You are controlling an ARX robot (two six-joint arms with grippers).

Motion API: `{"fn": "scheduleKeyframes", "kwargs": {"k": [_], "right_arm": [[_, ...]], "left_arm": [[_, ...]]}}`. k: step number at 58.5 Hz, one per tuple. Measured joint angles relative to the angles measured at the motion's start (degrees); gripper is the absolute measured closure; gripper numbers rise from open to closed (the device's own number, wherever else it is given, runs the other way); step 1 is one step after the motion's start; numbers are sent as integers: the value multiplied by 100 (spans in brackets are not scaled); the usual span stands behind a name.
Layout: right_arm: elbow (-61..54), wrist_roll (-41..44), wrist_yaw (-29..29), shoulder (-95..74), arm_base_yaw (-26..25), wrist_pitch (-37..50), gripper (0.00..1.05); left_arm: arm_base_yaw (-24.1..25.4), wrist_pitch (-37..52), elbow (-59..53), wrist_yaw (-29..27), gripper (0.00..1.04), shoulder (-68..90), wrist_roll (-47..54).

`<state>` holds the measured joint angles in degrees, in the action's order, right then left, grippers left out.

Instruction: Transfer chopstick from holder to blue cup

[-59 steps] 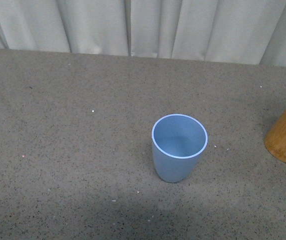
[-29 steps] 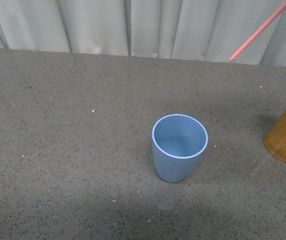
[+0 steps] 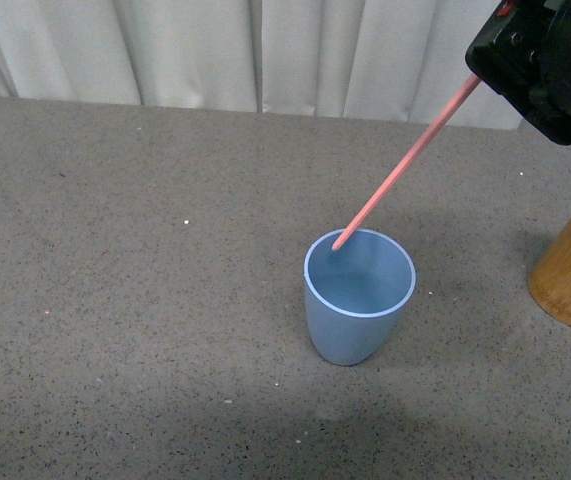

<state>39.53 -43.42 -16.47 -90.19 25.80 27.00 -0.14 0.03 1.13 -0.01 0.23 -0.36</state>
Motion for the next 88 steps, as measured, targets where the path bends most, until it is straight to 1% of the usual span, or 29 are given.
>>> {"fn": "scheduleKeyframes", "kwargs": {"k": [16,17,22,28,31,33,34,35,36,38,39,40,42,43,44,45,47,48,50,53,54,56,59,60,61,68,88], "right_arm": [[-33,-35,2,-59,22,20,101],[-33,-24,2,-59,24,7,99],[-33,-33,52,-31,39,-144,81],[-33,-28,-11,109,26,-337,65],[-44,13,-107,363,-28,-503,51],[-81,22,-105,542,-85,-533,44],[-179,208,-205,658,-136,-387,41],[-339,485,-337,750,-179,9,44],[-632,892,-367,885,-284,691,49],[-1075,1620,-140,1172,-507,1427,56],[-1403,2164,72,1486,-732,1729,62],[-1600,2573,229,1742,-905,1753,65],[-1965,3073,557,2339,-1300,1593,72],[-2133,3344,839,2658,-1530,1434,76],[-2216,3390,970,2826,-1650,1340,78],[-2374,3591,1204,3163,-1878,1132,81],[-2590,3770,1423,3687,-2175,765,86],[-2723,3862,1482,4059,-2323,483,90],[-2900,3960,1486,4629,-2468,26,95],[-3108,4085,1550,5648,-2549,-850,104],[-3134,4133,1569,5871,-2553,-1056,104],[-3209,4172,1622,6717,-2557,-1819,104],[-3292,4218,1644,7471,-2555,-2382,104],[-3346,4240,1641,7956,-2559,-2625,104],[-3379,4251,1646,8185,-2566,-2688,104],[-3873,4308,1657,8950,-2573,-2704,104],[-3932,4330,1657,8999,-2573,-2717,103]], "left_arm": [[0,0,0,0,7,0,0],[0,0,0,0,7,0,0],[0,0,0,0,7,0,0],[0,0,0,0,7,0,0],[0,0,0,0,7,0,0],[0,0,0,0,7,0,0],[0,0,0,0,7,0,0],[0,0,0,0,7,0,0],[0,0,0,0,7,0,0],[0,0,0,2,7,-2,0],[0,0,0,2,7,-2,0],[0,0,0,0,7,0,2],[0,0,0,-4,7,0,0],[0,0,0,-2,7,-2,0],[0,0,0,-2,7,-2,0],[0,0,0,-2,7,-2,0],[0,0,0,0,7,-2,0],[0,0,0,0,7,-2,0],[0,0,0,0,7,-2,0],[0,0,0,2,7,-2,0],[0,0,0,7,7,-2,2],[0,0,0,9,7,-2,7],[0,0,0,4,7,0,7],[0,0,0,4,7,0,7],[0,0,0,4,7,-2,7],[0,0,0,0,7,-4,7],[0,0,0,0,7,-7,9]]}}
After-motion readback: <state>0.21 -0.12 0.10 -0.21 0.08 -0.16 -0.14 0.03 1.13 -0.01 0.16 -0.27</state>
